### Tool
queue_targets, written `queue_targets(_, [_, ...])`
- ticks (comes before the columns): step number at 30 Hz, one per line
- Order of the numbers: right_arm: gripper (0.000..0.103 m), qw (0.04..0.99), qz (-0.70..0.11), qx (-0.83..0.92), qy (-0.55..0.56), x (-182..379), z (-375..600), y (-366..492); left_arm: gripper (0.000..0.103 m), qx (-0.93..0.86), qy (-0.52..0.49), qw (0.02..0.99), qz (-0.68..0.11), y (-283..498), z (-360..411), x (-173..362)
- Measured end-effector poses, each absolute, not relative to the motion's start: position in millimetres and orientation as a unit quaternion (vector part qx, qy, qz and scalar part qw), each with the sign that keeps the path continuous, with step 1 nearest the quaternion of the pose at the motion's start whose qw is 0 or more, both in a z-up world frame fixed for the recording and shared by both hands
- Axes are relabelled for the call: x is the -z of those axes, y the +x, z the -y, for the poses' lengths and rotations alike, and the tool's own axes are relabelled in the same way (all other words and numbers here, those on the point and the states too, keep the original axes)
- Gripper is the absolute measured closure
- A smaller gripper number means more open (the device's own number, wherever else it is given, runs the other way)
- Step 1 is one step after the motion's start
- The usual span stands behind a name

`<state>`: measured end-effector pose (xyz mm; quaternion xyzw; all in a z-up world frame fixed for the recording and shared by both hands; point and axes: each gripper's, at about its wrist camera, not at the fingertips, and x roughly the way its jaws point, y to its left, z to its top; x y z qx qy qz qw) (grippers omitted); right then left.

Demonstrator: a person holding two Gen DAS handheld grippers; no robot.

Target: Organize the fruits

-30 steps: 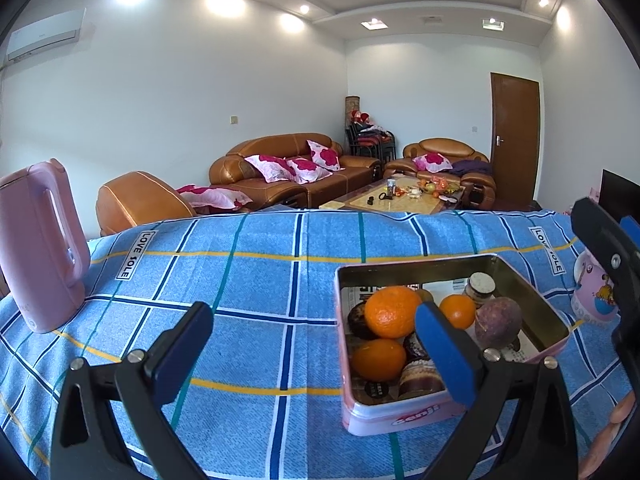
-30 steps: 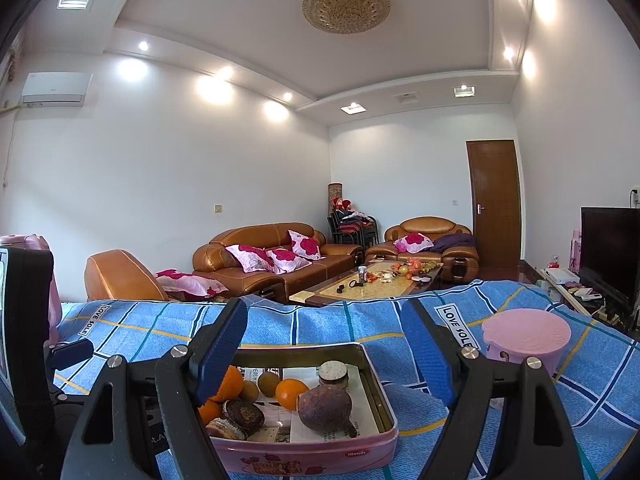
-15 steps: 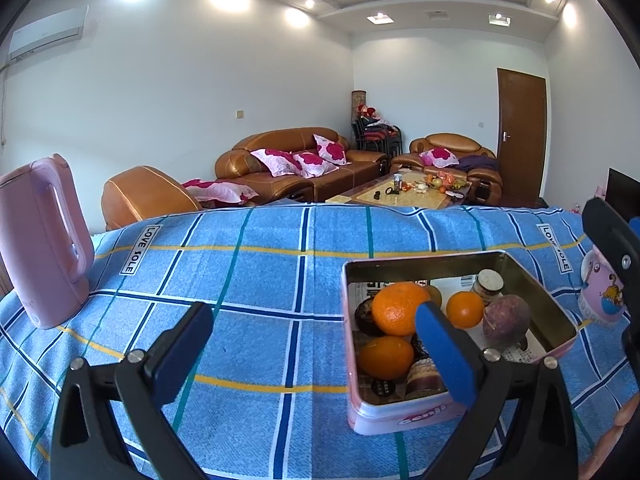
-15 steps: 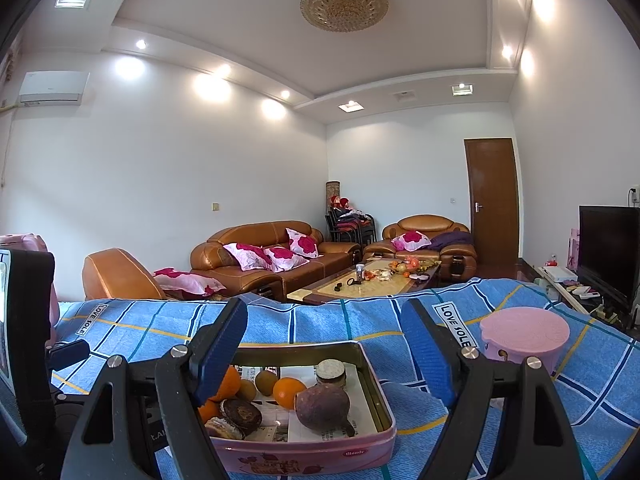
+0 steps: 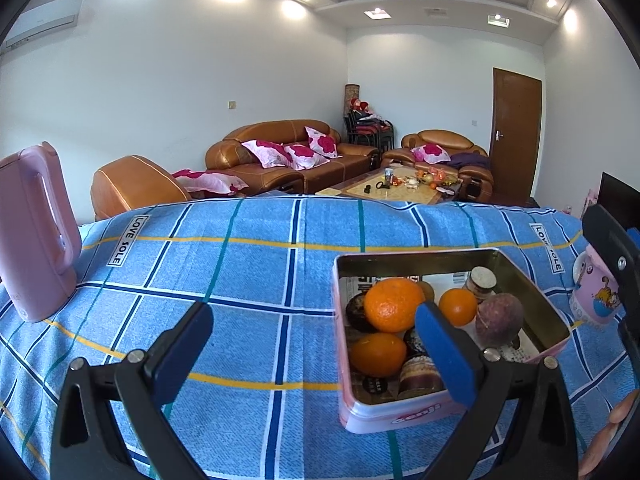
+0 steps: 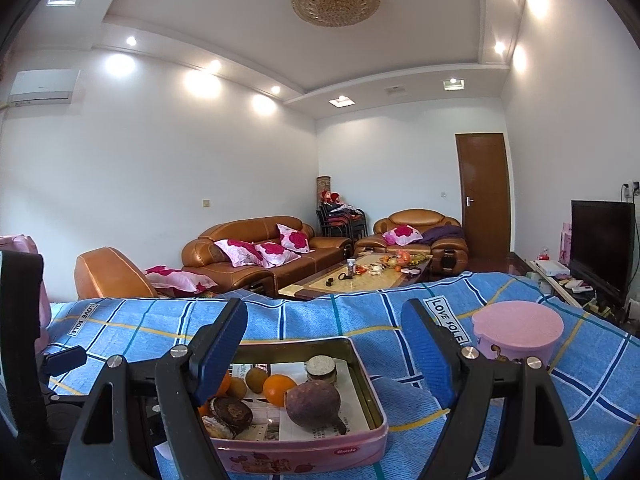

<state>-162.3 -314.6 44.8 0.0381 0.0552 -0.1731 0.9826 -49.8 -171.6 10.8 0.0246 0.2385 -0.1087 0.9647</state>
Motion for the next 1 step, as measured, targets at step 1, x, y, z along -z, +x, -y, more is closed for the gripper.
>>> queue_targets(1, [0.022,0.982,-0.056,0.177,0.040,-44.6,316.0,-162.9,0.000,0.107,0.025,0.965,-0.239,-49.8,171.6,-10.5])
